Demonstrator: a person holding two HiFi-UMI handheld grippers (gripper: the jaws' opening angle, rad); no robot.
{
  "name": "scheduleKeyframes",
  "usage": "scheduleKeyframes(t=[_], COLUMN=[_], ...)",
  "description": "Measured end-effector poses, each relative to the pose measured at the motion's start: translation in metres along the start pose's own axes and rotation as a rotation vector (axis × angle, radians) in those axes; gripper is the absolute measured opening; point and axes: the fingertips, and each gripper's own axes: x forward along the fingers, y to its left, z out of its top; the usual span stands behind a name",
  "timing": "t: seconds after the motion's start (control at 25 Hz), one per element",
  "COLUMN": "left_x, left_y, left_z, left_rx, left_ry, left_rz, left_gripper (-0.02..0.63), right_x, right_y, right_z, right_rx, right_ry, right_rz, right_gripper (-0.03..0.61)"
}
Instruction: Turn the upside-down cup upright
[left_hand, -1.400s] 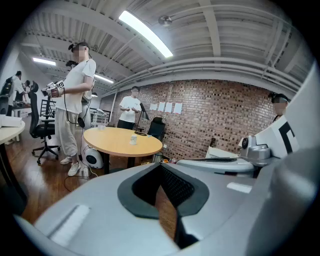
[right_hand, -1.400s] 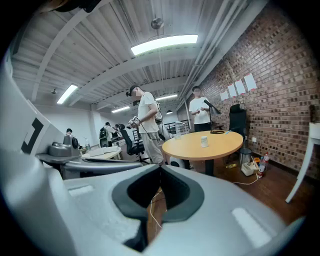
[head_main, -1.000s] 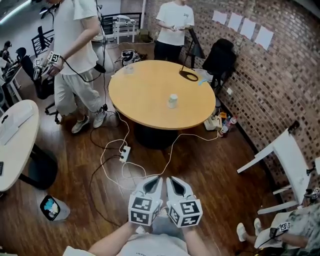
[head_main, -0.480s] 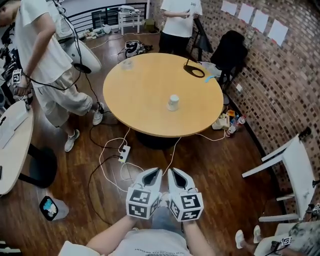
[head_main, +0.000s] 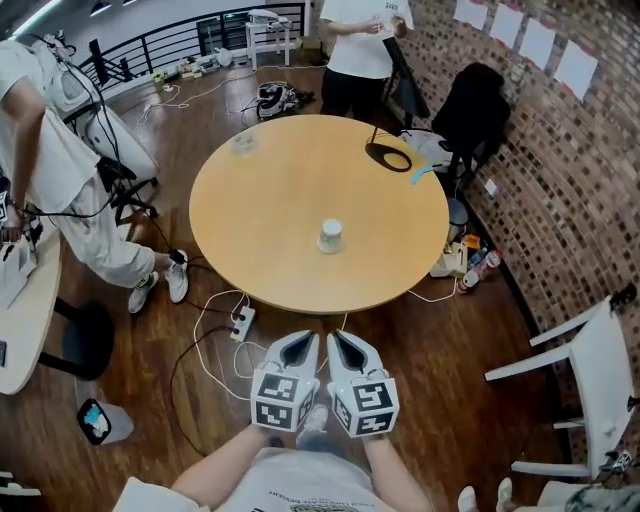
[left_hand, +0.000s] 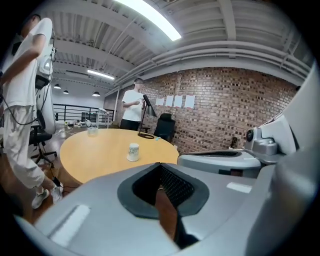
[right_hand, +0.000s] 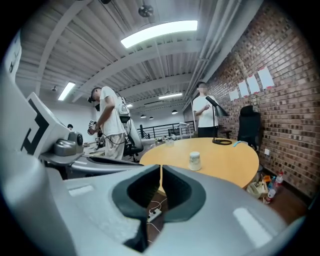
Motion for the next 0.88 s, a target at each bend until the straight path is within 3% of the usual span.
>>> scheduleKeyframes(t=[0.6, 0.88], left_x=[0.106, 0.15], left_y=[0.066, 0.12], left_z=[0.039, 0.052], left_rx=[-0.044, -0.067], left_ry=[0.006, 0.005], left_rz=[0.041, 0.016], left_gripper=[0.006, 0.006], right_x=[0.124, 0.206], right_y=[-0.079, -0.106], right_z=[0.025, 0.026], right_rx=[-0.016, -0.036], right_ry=[0.059, 0.116], right_rz=[0.008, -0.051], right_gripper=[0.018, 0.089])
